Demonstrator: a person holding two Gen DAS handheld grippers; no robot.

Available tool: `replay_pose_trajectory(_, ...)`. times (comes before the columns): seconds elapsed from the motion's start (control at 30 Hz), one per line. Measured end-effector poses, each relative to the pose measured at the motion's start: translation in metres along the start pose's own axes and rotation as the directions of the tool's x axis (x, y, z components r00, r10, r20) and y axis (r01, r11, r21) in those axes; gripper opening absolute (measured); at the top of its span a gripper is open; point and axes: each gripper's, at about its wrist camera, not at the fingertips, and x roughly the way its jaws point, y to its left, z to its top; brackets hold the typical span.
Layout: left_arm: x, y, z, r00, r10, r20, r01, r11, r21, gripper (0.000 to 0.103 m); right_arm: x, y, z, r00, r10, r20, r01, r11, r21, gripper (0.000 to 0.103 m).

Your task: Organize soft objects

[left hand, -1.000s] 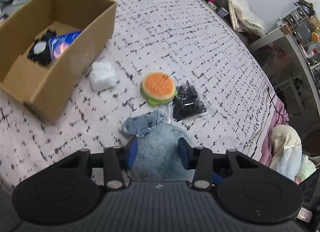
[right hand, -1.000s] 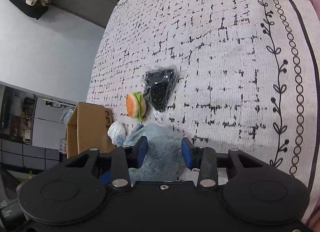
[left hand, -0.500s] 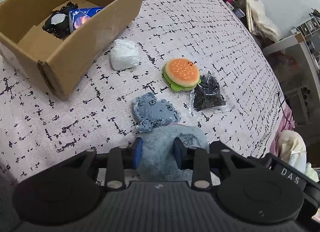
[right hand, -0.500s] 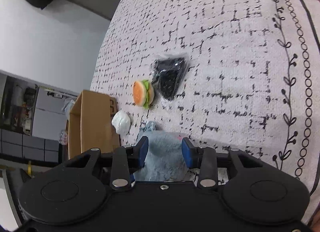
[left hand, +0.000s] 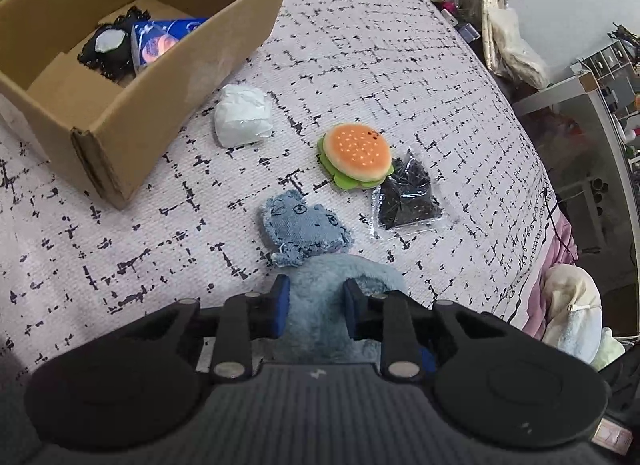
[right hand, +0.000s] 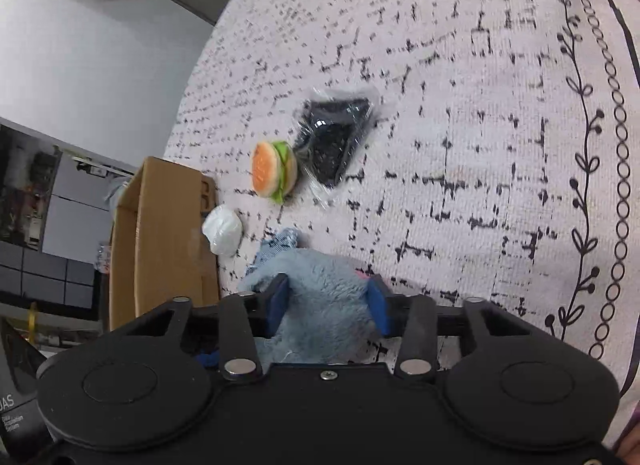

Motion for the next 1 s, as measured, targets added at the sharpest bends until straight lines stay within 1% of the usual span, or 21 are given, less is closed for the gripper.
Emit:
replay_pose_trajectory(0.2, -0.011, -0.004, 0.0, 1.0, 0.003, 0.03, -0.004, 1.0, 0.03, 0.026, -0.013, 0.011, -0.004, 0.999, 0.022, 0.04, -0.02, 0.998, -0.058, 0.025)
replay_pose_trajectory(0.33, -0.02, -0.005, 0.001, 0.999, -0.011, 0.044, 0.01, 0.999, 0.042, 0.025, -0.022, 0.018, -0.004, 0.997, 0.035, 0.067, -0.029, 0.995, -0.091, 0.024)
replay_pose_trajectory(0.5, -0.04, -0.01, 0.004, 0.996, -0.03, 0.083, 0.023, 0.996, 0.086, 0.025, -0.037, 0.035, -0.006, 0.992, 0.066, 0.109, -0.047, 0.985, -0.169, 0.023)
replay_pose_trajectory(0.57, -0.048, -0.011, 0.006, 0.994, -0.037, 0.099, 0.027, 0.994, 0.102, 0.025, -0.042, 0.041, -0.007, 0.989, 0.086, 0.118, -0.062, 0.979, -0.194, 0.012)
replay_pose_trajectory(0.73, -0.064, -0.012, 0.01, 0.99, -0.043, 0.133, 0.025, 0.99, 0.139, 0.025, -0.046, 0.055, -0.009, 0.986, 0.11, 0.129, -0.077, 0.968, -0.238, 0.011)
replay_pose_trajectory(0.87, -0.071, -0.009, 0.012, 0.988, -0.049, 0.145, 0.028, 0.989, 0.142, 0.023, -0.048, 0.063, -0.013, 0.983, 0.121, 0.138, -0.081, 0.96, -0.268, 0.01)
replay_pose_trajectory(1.0, -0.081, -0.007, 0.014, 0.984, -0.06, 0.169, 0.034, 0.987, 0.156, 0.022, -0.053, 0.07, -0.015, 0.976, 0.148, 0.158, -0.098, 0.952, -0.289, 0.002)
